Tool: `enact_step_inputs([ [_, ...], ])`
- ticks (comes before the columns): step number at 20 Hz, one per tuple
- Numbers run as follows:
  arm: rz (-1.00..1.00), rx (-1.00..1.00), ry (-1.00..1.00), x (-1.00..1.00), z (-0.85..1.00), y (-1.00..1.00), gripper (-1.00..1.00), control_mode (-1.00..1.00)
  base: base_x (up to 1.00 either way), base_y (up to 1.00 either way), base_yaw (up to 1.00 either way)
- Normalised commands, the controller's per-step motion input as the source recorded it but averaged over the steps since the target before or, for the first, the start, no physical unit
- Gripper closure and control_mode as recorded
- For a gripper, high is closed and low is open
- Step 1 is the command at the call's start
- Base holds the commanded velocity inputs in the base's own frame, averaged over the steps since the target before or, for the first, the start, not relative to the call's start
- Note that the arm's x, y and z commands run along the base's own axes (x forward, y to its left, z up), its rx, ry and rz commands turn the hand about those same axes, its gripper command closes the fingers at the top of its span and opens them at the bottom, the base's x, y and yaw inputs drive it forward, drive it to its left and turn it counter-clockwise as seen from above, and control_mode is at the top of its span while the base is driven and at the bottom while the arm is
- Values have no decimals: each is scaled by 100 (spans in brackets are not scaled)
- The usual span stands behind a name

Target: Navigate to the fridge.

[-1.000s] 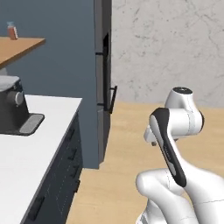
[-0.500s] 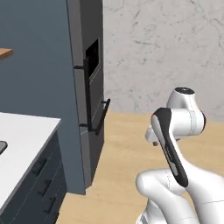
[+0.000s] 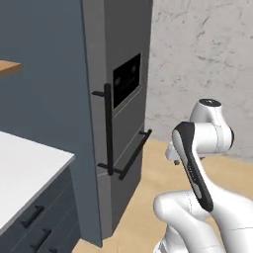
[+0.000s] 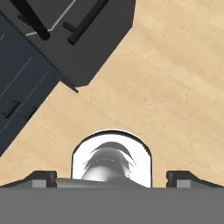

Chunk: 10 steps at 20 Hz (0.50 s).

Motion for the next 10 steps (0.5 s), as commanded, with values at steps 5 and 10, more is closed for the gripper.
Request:
enact_step_inputs([
  [5, 0, 0, 0, 0, 0, 0, -100, 100, 89, -76, 52],
  [10, 0, 0, 0, 0, 0, 0, -100, 100, 54, -62, 54],
])
